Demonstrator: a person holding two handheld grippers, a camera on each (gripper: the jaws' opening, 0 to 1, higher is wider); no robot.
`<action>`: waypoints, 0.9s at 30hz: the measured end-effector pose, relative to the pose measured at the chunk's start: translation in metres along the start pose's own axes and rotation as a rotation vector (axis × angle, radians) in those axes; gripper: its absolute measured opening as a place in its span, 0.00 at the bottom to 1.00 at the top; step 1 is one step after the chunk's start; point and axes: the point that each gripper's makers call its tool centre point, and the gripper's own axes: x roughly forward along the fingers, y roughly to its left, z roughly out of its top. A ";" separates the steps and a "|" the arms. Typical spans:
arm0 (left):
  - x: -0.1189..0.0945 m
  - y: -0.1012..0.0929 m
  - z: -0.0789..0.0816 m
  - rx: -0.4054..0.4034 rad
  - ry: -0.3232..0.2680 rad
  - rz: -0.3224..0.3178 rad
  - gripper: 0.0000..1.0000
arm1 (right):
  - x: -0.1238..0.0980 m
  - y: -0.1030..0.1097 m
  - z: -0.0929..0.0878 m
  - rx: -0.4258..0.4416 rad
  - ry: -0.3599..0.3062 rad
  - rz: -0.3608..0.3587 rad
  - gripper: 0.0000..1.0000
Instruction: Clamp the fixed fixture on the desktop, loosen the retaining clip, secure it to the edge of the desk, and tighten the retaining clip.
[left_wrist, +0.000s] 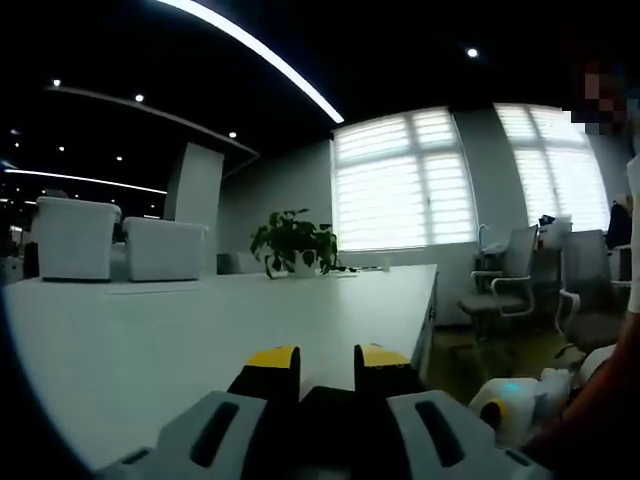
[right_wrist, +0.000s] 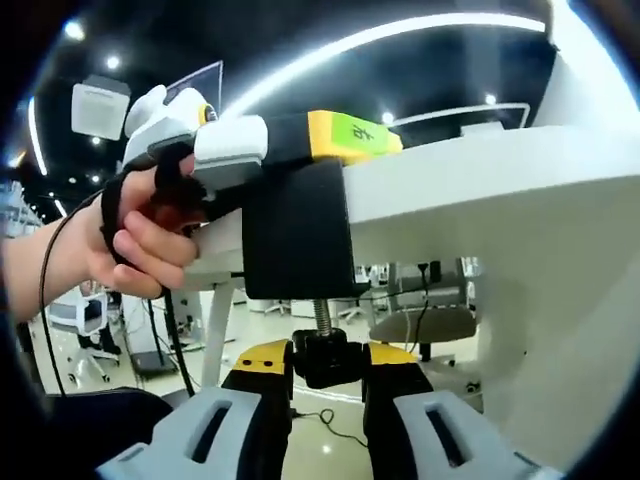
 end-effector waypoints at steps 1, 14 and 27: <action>0.000 0.000 0.000 0.001 -0.001 0.000 0.22 | 0.000 -0.001 0.000 -0.002 0.000 0.013 0.24; 0.000 -0.004 0.000 -0.011 0.003 -0.025 0.38 | -0.003 0.009 0.004 -0.053 0.011 0.177 0.24; 0.000 0.009 0.007 -0.068 -0.032 0.050 0.71 | -0.006 0.012 0.008 -0.045 0.002 0.176 0.24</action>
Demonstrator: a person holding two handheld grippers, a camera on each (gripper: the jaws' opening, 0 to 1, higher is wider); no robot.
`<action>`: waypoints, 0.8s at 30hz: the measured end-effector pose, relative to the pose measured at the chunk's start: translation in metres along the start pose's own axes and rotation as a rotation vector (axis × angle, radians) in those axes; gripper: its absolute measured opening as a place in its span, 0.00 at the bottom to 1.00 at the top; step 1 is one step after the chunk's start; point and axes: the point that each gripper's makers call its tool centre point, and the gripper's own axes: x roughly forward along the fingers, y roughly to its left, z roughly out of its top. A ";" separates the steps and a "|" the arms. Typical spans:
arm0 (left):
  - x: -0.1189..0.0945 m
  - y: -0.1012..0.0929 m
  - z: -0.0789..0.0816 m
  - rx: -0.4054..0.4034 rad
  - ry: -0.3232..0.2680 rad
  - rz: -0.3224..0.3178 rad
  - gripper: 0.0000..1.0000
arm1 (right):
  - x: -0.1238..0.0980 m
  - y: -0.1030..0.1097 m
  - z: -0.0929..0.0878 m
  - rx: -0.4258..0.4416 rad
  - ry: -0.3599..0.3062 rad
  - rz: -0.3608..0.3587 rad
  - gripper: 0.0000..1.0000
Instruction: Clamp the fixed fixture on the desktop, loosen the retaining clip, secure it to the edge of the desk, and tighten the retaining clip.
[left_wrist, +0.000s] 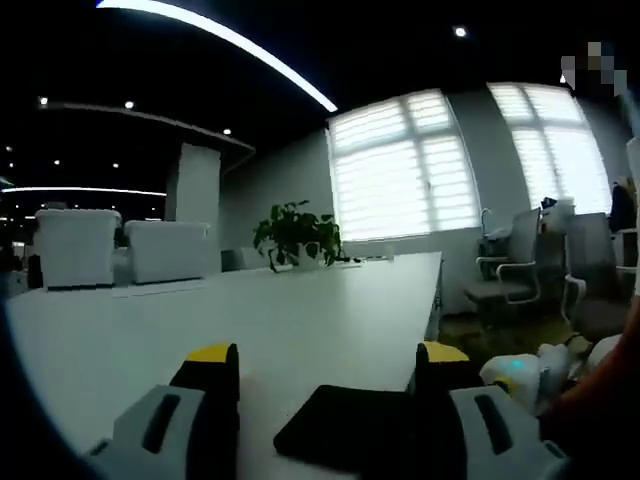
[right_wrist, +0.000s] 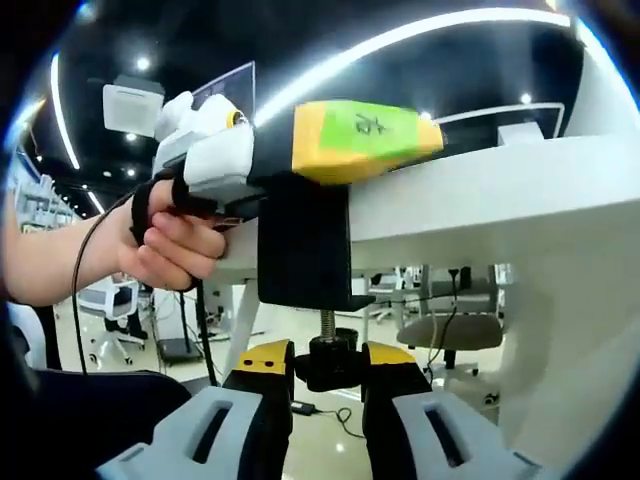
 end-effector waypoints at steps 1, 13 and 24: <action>-0.001 0.001 0.000 -0.020 0.001 0.004 0.70 | 0.000 0.000 0.000 0.003 -0.002 0.001 0.24; 0.000 0.001 -0.002 -0.039 0.016 0.020 0.42 | -0.001 -0.003 0.019 0.023 -0.055 -0.022 0.21; -0.001 0.007 -0.006 -0.012 0.039 0.057 0.04 | 0.002 -0.004 0.016 -0.008 -0.054 -0.026 0.15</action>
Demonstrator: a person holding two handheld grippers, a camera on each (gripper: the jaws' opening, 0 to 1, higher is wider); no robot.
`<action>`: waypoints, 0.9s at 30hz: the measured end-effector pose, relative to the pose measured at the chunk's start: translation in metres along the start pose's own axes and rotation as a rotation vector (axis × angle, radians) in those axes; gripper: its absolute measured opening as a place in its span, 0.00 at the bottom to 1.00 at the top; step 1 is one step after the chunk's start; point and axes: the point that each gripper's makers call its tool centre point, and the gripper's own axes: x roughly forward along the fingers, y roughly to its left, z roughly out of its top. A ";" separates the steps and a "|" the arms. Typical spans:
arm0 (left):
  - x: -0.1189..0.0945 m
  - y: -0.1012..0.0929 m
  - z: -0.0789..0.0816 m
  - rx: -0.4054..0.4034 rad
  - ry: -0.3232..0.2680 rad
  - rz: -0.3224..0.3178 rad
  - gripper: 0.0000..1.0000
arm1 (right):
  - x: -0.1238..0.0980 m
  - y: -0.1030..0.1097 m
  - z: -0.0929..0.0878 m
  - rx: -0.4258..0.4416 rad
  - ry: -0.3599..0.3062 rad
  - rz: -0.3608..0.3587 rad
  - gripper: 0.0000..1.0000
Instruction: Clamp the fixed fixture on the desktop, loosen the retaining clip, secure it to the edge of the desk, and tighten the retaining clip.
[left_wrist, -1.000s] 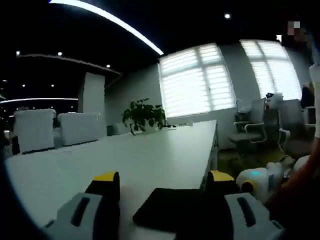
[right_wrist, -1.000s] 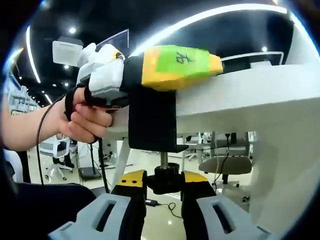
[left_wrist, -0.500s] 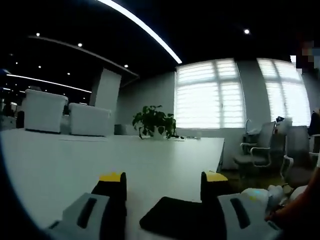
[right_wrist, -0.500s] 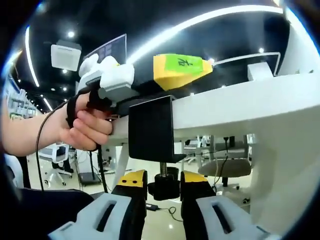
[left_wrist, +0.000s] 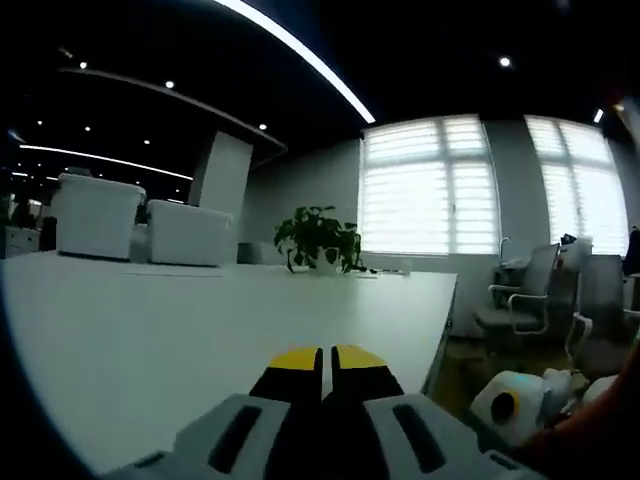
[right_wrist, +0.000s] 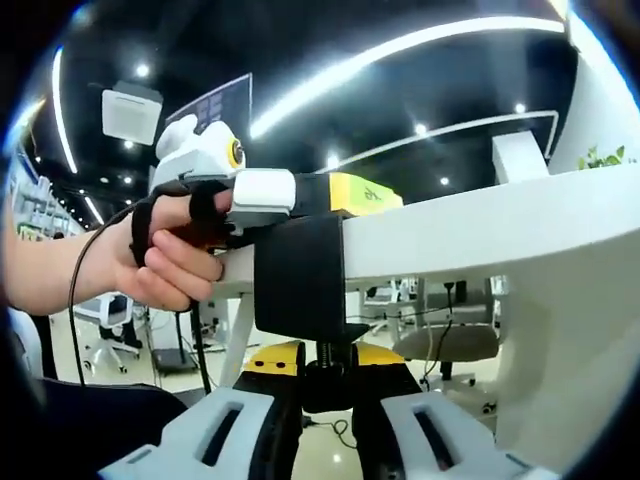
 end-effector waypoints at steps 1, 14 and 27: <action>0.000 0.000 0.000 0.000 0.000 0.000 0.04 | 0.000 0.000 0.000 0.000 0.000 0.003 0.15; 0.000 0.000 -0.001 0.000 0.002 -0.005 0.04 | -0.006 -0.002 0.000 -0.027 0.017 0.081 0.24; 0.001 0.000 0.000 0.006 0.002 -0.008 0.04 | -0.005 0.005 -0.014 0.046 0.034 -0.061 0.26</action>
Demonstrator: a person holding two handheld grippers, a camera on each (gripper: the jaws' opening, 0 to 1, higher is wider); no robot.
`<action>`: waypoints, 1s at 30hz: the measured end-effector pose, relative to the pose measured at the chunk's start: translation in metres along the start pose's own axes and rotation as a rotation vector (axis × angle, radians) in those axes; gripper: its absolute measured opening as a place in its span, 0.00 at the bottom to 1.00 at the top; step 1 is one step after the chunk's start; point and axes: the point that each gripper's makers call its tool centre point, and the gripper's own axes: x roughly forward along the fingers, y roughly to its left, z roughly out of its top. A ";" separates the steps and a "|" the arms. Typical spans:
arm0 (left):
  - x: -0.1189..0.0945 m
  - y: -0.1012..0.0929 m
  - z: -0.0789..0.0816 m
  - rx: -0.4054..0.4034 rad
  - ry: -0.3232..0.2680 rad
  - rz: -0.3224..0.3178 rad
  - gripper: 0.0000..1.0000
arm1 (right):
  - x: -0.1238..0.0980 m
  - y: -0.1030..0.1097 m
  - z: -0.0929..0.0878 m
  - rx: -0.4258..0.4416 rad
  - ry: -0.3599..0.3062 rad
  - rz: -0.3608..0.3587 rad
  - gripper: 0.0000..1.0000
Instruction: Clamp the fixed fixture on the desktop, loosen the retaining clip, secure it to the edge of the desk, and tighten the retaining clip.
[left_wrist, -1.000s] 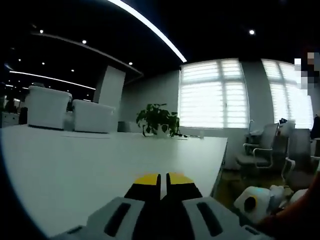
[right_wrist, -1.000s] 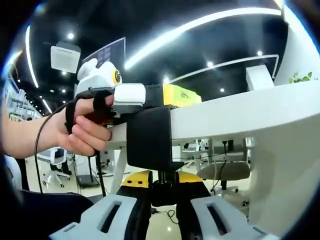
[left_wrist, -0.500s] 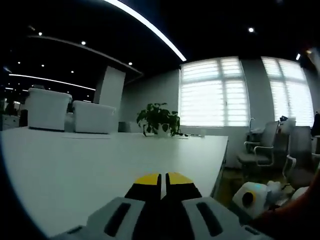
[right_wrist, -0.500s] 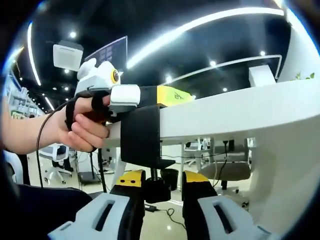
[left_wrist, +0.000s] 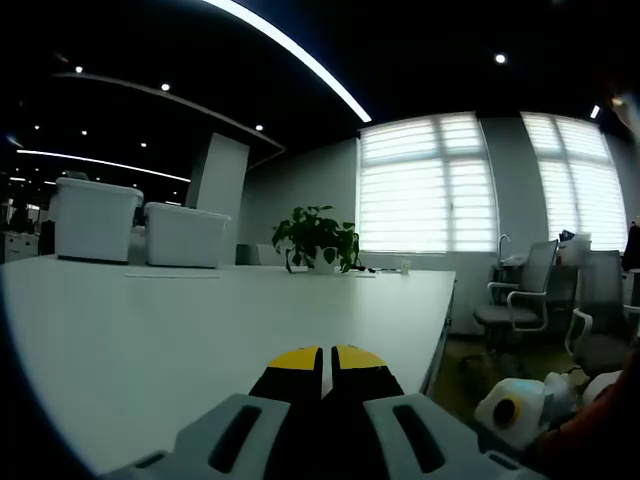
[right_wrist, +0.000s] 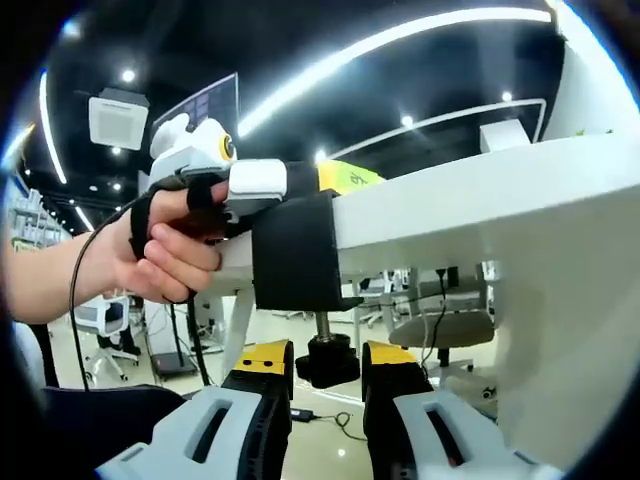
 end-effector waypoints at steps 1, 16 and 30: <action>0.000 0.000 0.000 0.005 -0.001 -0.003 0.04 | 0.002 0.002 -0.004 -0.024 0.014 -0.007 0.29; 0.000 0.001 -0.001 0.006 0.000 -0.004 0.04 | 0.008 0.000 -0.008 -0.115 0.038 0.073 0.25; 0.000 -0.001 -0.001 0.003 0.001 -0.007 0.04 | 0.007 0.003 -0.009 -0.177 0.047 0.217 0.28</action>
